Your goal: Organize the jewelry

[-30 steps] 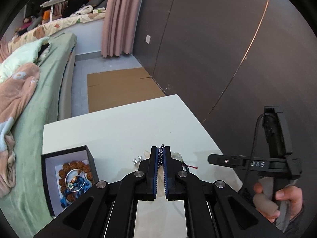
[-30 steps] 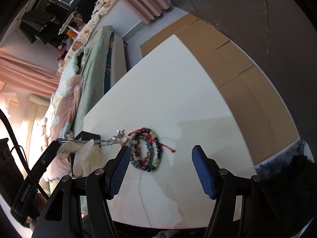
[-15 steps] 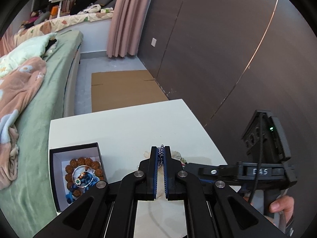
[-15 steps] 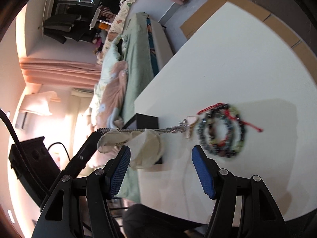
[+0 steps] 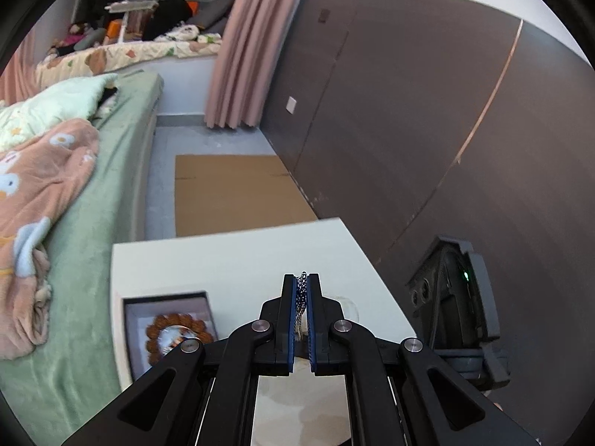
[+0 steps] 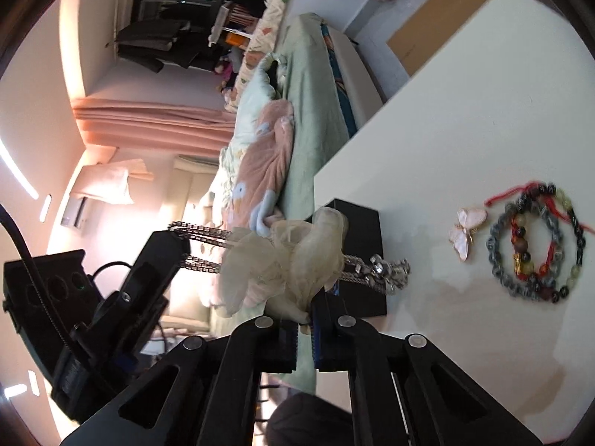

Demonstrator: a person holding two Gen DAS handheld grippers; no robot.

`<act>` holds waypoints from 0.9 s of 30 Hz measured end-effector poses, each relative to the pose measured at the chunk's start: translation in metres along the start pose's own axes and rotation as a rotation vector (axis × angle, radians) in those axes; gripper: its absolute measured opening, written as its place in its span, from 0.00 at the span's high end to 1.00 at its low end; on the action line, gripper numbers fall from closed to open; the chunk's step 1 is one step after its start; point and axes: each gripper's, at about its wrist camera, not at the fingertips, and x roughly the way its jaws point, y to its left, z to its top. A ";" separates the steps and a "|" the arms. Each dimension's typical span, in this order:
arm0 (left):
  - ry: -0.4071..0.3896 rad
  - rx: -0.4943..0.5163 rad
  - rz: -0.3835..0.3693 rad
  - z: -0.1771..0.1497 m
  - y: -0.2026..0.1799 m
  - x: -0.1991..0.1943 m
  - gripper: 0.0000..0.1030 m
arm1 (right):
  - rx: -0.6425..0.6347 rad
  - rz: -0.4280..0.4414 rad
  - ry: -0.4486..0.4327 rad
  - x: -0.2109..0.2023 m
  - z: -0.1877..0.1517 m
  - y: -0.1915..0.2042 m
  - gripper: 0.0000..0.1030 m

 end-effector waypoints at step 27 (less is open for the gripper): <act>-0.124 -0.051 0.119 0.021 0.055 -0.063 0.95 | -0.077 -0.096 0.116 0.057 -0.001 0.024 0.21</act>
